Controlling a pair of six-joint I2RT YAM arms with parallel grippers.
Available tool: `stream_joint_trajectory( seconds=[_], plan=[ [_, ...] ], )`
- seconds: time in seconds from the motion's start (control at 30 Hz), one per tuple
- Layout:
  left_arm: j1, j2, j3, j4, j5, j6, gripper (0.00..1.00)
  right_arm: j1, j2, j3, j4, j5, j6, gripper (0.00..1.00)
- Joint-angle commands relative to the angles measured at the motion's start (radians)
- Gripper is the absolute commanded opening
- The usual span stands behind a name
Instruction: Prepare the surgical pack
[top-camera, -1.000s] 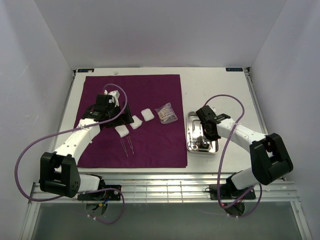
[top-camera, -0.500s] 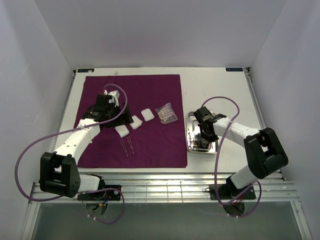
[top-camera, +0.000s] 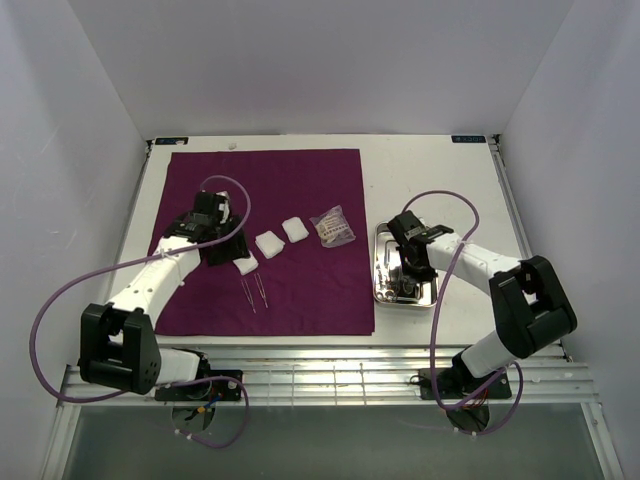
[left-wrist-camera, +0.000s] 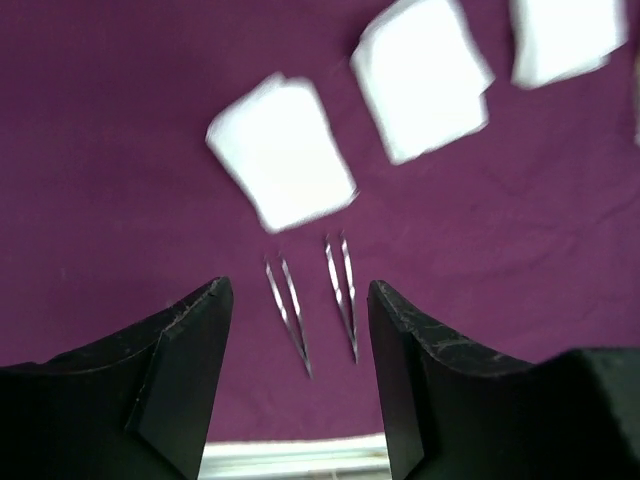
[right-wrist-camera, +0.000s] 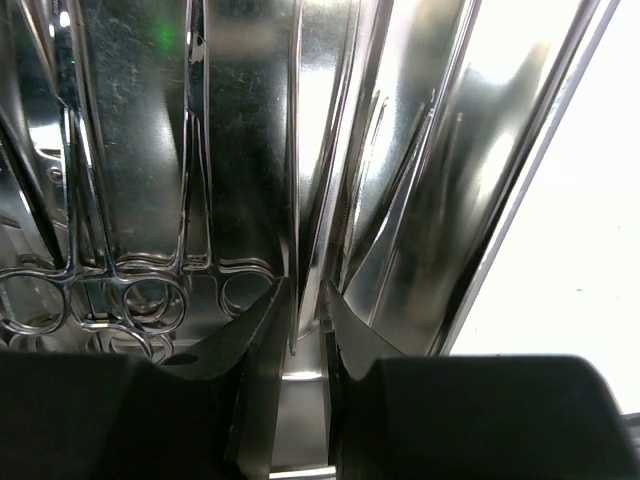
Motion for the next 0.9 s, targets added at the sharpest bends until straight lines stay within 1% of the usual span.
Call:
stream_joint_trajectory(
  seconds=[0.0, 0.1, 0.13, 0.17, 0.27, 0.3, 0.33, 0.37, 0.6, 0.73, 0.8, 0.87],
  plan=[
    [-0.002, 0.032, 0.034, -0.14, -0.016, -0.066, 0.67, 0.005, -0.036, 0.05, -0.032, 0.015, -0.014, 0.25],
    [-0.002, 0.111, 0.029, -0.153, -0.012, -0.078, 0.67, 0.005, -0.045, 0.073, -0.047, 0.015, -0.014, 0.25],
    [-0.002, 0.133, 0.032, -0.15, 0.029, -0.08, 0.66, 0.008, -0.048, 0.086, -0.053, 0.017, -0.019, 0.25],
    [-0.002, 0.174, 0.038, -0.151, 0.031, -0.081, 0.67, 0.009, -0.05, 0.094, -0.058, 0.017, -0.02, 0.25],
    [-0.003, 0.226, 0.054, -0.16, 0.025, -0.077, 0.66, 0.009, -0.062, 0.117, -0.076, 0.027, -0.025, 0.25],
    [-0.003, 0.234, 0.055, -0.167, 0.022, -0.077, 0.65, 0.011, -0.07, 0.119, -0.078, 0.029, -0.025, 0.25],
    [-0.005, 0.239, 0.052, -0.171, 0.022, -0.078, 0.61, 0.011, -0.077, 0.122, -0.078, 0.03, -0.025, 0.25],
    [-0.006, 0.242, 0.051, -0.174, 0.024, -0.078, 0.6, 0.012, -0.082, 0.122, -0.075, 0.032, -0.026, 0.25],
    [-0.058, 0.274, 0.069, -0.179, 0.03, -0.08, 0.59, 0.011, -0.088, 0.12, -0.076, 0.043, -0.034, 0.24],
    [-0.068, 0.277, 0.057, -0.179, 0.028, -0.081, 0.59, 0.011, -0.093, 0.108, -0.073, 0.044, -0.034, 0.24],
    [-0.068, 0.286, 0.039, -0.177, 0.013, -0.084, 0.56, 0.009, -0.097, 0.105, -0.066, 0.043, -0.031, 0.23],
    [-0.068, 0.294, 0.031, -0.176, 0.007, -0.087, 0.55, 0.011, -0.099, 0.103, -0.067, 0.043, -0.03, 0.23]
  ],
)
